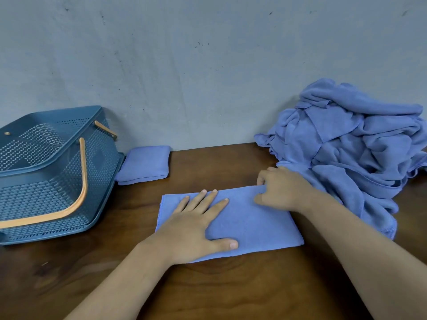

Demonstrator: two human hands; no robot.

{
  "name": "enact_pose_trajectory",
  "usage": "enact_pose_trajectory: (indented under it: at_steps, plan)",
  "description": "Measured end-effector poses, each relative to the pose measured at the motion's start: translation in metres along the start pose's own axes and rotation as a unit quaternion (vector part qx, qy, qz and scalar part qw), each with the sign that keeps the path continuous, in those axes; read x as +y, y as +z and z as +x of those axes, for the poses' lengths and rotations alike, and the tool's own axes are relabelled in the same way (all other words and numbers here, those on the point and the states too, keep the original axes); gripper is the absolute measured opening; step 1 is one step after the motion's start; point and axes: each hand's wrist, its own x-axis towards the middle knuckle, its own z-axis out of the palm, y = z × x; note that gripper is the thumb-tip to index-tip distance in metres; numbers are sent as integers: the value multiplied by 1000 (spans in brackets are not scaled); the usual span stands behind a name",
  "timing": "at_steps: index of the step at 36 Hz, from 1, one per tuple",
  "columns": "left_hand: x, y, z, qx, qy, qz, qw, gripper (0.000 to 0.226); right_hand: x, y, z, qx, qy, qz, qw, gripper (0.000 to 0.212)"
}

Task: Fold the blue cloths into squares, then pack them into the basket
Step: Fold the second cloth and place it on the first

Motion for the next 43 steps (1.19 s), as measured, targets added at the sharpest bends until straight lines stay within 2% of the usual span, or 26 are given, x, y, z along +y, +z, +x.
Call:
enact_pose_trajectory:
  at_steps: [4, 7, 11, 15, 19, 24, 29, 34, 37, 43]
  plan:
    - [0, 3, -1, -2, 5, 2, 1000, 102, -12, -18, 19, -124, 15, -38, 991, 29]
    - [0, 2, -3, -6, 6, -1, 1000, 102, -16, -23, 22, -152, 15, -28, 988, 25]
    - [-1, -1, -4, -7, 6, 3, 1000, 102, -7, -23, 18, -97, 29, 98, 990, 23]
    - [-1, -1, -4, -3, 6, 4, 1000, 101, 6, -10, -2, -1, 33, 263, 964, 20]
    - [-4, -1, -7, -1, 7, 5, 1000, 99, 15, 8, -25, 47, 0, 335, 941, 12]
    - [-5, 0, -7, 0, 8, 0, 1000, 101, 19, 24, -50, 30, -9, 360, 932, 11]
    - [-2, 1, -7, -1, 7, -2, 1000, 103, 24, 29, -57, 46, -3, 336, 941, 43]
    - [0, -2, -8, -6, 4, 0, 1000, 105, 21, 25, -58, 13, -10, 303, 953, 76]
    - [3, 1, -8, -12, 3, -2, 1000, 104, 26, 29, -58, 3, -8, 279, 960, 86]
    - [8, 1, -7, -4, -3, -1, 1000, 104, 38, 21, -53, -27, -1, 275, 961, 92]
